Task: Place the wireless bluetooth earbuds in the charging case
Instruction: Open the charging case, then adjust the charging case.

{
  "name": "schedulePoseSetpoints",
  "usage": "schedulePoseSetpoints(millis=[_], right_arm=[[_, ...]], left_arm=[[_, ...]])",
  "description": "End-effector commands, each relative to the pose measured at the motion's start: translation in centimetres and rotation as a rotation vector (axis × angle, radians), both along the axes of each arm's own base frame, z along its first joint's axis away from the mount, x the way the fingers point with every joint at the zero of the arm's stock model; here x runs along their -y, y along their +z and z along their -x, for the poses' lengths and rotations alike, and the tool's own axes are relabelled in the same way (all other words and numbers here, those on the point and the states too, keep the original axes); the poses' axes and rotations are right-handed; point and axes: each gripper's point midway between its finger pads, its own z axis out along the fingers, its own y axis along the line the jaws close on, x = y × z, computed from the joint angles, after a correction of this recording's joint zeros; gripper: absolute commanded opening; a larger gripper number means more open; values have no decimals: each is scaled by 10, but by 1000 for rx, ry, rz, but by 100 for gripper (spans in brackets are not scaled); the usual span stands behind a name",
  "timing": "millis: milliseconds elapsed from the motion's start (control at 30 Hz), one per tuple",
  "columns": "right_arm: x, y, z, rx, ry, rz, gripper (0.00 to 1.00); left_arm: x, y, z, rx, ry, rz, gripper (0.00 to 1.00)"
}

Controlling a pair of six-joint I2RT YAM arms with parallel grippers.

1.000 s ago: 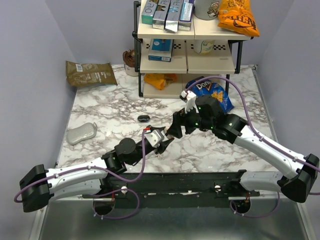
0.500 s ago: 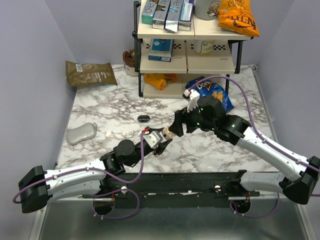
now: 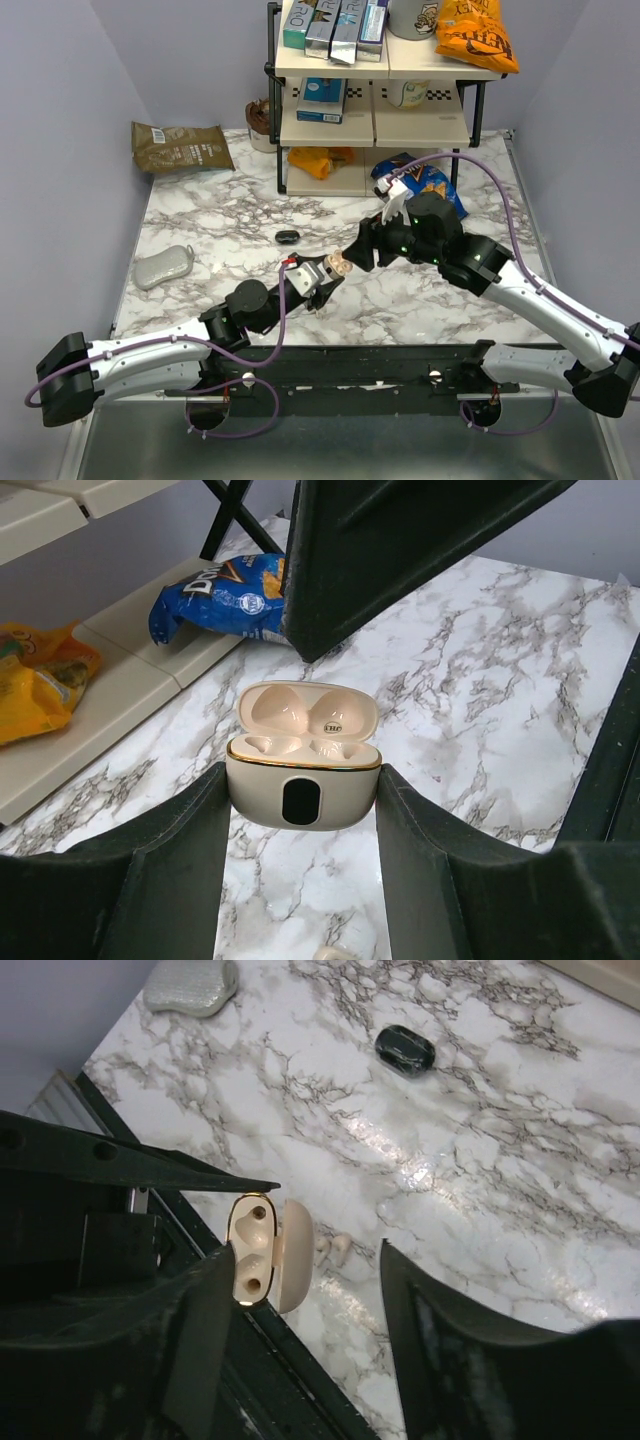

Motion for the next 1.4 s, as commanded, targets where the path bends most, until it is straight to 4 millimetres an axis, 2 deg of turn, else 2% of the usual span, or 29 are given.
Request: schedulePoseSetpoints(millis=[0, 567, 867, 967, 1000, 1033, 1067, 1100, 1167, 1267, 1333, 1367], right_arm=[[-11, -6, 4, -34, 47, -17, 55], [-22, -18, 2, -74, 79, -3, 51], [-22, -22, 2, -80, 76, 4, 33], [-21, -20, 3, -69, 81, 2, 24], [-20, -19, 4, -66, 87, 2, 17], [-20, -19, 4, -56, 94, 8, 12], [-19, -18, 5, -51, 99, 9, 6], [-18, -16, 6, -43, 105, 8, 1], [-16, -13, 7, -26, 112, 10, 1], [-14, -8, 8, 1, 126, 14, 1], [-14, -1, 9, 23, 138, 7, 1], [-13, 0, 9, 28, 140, 8, 1]], left_arm=[[-3, 11, 1, 20, 10, 35, 0], [-4, 18, 5, 27, -3, 47, 0], [-5, 20, 4, 27, 5, 52, 0], [-6, 18, 3, 17, 18, 54, 0], [-6, 17, 1, 9, 30, 52, 2], [-7, 16, -1, 0, 43, 55, 7], [-9, 16, -3, -15, 63, 59, 22], [-9, 13, -5, -28, 72, 51, 32], [-9, 12, -7, -45, 83, 42, 50], [-5, 10, -7, -67, 83, 35, 69], [-4, 7, -9, -77, 89, 28, 76], [-4, 7, -10, -80, 97, 21, 85]])
